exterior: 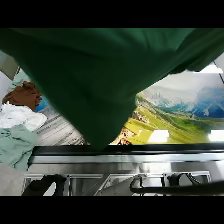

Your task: Fold the shirts.

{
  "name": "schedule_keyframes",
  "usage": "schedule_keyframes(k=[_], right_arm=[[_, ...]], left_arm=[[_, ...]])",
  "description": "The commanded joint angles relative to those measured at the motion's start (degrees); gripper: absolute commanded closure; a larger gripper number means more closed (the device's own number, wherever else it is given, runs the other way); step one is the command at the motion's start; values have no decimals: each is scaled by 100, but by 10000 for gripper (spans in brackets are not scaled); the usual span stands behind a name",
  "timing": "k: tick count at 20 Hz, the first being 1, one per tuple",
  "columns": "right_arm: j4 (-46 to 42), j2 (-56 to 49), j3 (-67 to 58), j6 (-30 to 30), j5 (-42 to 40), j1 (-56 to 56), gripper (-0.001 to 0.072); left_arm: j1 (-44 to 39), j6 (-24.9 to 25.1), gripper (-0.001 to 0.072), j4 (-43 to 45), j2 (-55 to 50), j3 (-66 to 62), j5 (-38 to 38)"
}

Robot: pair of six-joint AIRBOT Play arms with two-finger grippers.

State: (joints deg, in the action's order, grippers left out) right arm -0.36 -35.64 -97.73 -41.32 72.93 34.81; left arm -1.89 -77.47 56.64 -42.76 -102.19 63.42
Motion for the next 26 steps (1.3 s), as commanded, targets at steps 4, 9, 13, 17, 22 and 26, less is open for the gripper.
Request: schedule_keyframes(k=[4,9,13,17,22,26], right_arm=[[-203,-881,424,17,356,-199,694],[-1832,-2422,1467,160,-315,-1351,694],[-2428,-3954,1648,-328,-603,-1414,694],[-2457,-4975,1648,-374,-706,-1416,694],[-2531,-5088,1327,-365,-625,-1113,275],[-3530,-4951,951,-442,-741,-566,193]], left_arm=[[855,1231,694,-1934,-282,2129,-586],[-647,2103,693,-2166,-3150,1799,-1825],[-1224,2044,694,-2168,-5886,-4,-1593],[-1283,1541,689,-2170,-7460,-1718,-743],[-813,1342,95,-2166,-6863,-1274,-280],[125,232,95,-1912,-5995,-863,1676]])
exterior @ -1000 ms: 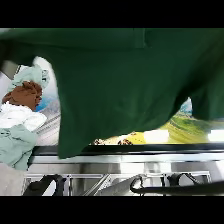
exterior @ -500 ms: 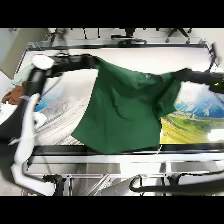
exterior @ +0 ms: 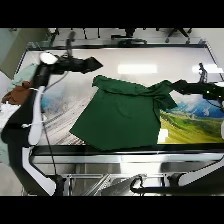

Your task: Fold the shirts.

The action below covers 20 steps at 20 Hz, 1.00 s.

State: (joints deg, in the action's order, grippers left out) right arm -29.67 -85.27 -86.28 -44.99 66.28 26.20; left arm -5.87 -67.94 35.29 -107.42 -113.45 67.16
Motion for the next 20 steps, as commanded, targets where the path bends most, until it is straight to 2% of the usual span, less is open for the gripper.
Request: schedule_keyframes(k=[1,3,5,10,13,14,18,20], right_arm=[[-715,-44,-195,-92,-70,323,183],[-721,-227,-195,-83,-24,210,182],[-721,-402,-195,166,-63,-37,181],[-721,-713,-197,155,-955,-562,181],[-719,-824,-225,90,-1152,-702,198],[-723,-841,-223,24,-1189,-723,273],[-721,-841,-225,-282,-1156,-710,688],[-719,-831,-225,-348,-1047,-713,694]], left_arm=[[654,-951,95,560,688,525,1591],[756,-1217,95,1340,1187,1349,1834],[756,-1318,94,1840,1700,2472,1941],[763,-1362,95,1934,2815,5405,1578],[767,-1425,95,1926,3303,6767,1180],[767,-1464,96,1921,3368,7064,981],[564,-1456,95,1919,3217,7624,417],[468,-1445,95,1923,2946,7514,227]])
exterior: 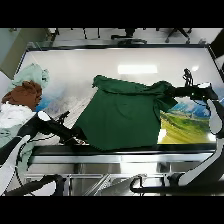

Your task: Fold the shirts.

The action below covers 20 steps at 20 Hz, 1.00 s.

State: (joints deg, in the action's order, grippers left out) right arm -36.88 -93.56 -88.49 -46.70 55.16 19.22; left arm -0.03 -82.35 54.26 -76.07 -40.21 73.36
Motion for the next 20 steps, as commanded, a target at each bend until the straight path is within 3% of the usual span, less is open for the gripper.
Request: schedule_keyframes(k=[1,4,5,6,7,10,14,16,19,20], right_arm=[[4,7,-4,-179,146,-15,694],[0,96,-4,-175,509,9,695],[-2,184,-4,-175,629,35,695],[-4,284,-4,-177,723,87,695],[-13,422,-2,-179,907,170,696],[-555,863,168,-525,1705,372,696],[-1051,1993,1801,-1038,2033,369,697],[-1047,2850,3021,-1370,1895,245,696],[-1045,4004,4522,-1853,920,-210,695],[-1032,4197,4750,-1853,549,-334,693]], left_arm=[[-149,0,96,26,-372,28,-525],[-205,44,116,22,-977,-688,-1014],[-205,46,244,20,-1217,-1029,-1150],[-197,181,649,22,-1451,-1388,-1169],[-164,280,693,26,-1690,-1829,-1141],[149,269,694,26,-2280,-3327,-1134],[562,243,694,24,-3152,-5678,-774],[612,234,693,20,-3672,-6782,-577],[516,234,682,-24,-4304,-7823,-409],[483,227,368,-46,-4406,-7958,-420]])
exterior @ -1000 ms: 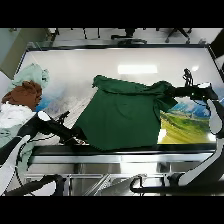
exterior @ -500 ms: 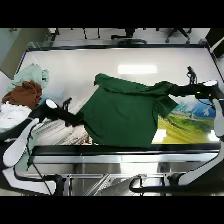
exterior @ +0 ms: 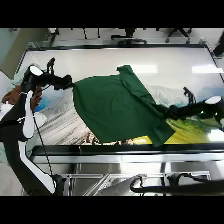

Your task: Fold the shirts.

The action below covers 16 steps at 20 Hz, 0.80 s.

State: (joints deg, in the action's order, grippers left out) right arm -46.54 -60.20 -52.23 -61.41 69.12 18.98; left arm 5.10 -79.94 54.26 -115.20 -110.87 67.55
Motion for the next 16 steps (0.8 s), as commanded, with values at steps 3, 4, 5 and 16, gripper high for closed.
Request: schedule_keyframes(k=[3,4,5,16], right_arm=[[-92,1036,1003,-483,-955,-352,232],[-146,1067,833,-483,-769,-267,209],[-284,1104,616,-481,-511,-101,209],[-951,157,216,-105,-96,881,208]], left_arm=[[-13,-164,15,-22,-319,-702,435],[83,-164,14,-26,-140,-533,730],[181,-164,15,-20,37,-374,1069],[-269,111,15,-374,2380,5193,505]])
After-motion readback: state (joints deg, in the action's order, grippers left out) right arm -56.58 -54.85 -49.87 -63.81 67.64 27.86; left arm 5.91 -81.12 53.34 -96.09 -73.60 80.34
